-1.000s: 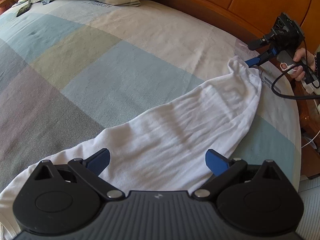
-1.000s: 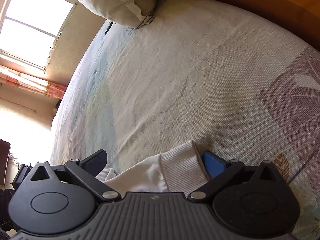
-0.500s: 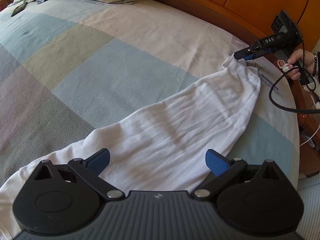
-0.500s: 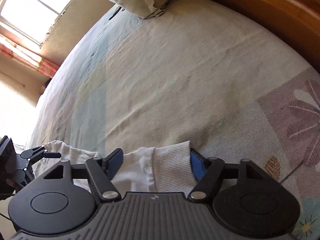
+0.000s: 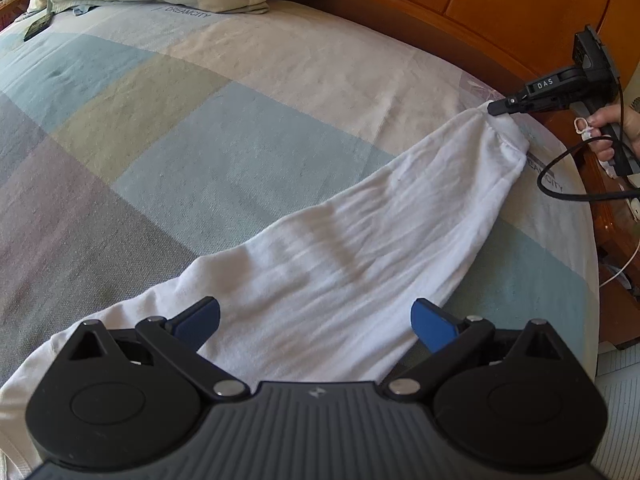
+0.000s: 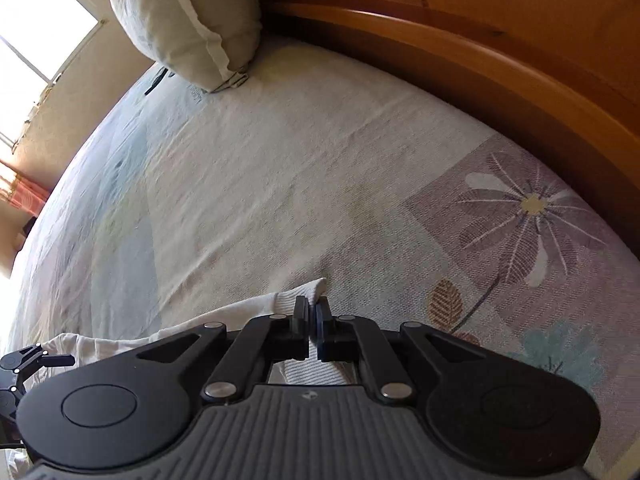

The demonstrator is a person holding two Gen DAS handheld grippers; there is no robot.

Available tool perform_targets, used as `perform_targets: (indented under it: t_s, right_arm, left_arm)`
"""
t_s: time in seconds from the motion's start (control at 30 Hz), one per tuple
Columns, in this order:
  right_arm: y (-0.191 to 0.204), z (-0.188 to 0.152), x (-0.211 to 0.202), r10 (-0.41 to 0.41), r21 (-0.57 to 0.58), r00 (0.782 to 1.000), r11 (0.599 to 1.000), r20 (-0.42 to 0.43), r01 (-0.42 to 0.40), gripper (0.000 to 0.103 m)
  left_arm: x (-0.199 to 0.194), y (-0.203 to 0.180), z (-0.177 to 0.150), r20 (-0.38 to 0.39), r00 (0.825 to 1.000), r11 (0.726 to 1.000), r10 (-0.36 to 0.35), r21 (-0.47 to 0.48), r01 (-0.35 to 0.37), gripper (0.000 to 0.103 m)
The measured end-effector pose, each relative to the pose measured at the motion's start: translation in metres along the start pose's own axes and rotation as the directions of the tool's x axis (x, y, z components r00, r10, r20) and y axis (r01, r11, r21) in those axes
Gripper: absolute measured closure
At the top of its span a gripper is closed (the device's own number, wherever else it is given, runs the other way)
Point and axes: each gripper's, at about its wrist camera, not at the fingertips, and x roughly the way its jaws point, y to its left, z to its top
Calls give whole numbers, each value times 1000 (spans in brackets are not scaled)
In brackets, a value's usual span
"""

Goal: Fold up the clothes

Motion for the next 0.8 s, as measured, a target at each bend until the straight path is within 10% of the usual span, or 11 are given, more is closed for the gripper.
perform_targets:
  t_s: [0.2, 0.4, 0.8]
  right_arm:
    - [-13, -16, -25, -48, 141, 994, 990, 100, 33, 77]
    - [14, -47, -17, -16, 135, 998, 991, 57, 9, 70]
    - [49, -91, -11, 51, 96, 998, 994, -23, -48, 67]
  left_arm:
    - [2, 9, 17, 38, 999, 995, 31, 94, -34, 7]
    - [10, 27, 47, 3, 1000, 972, -25, 233, 23, 53]
    - [57, 9, 69, -234, 965, 842, -121, 490, 225, 68]
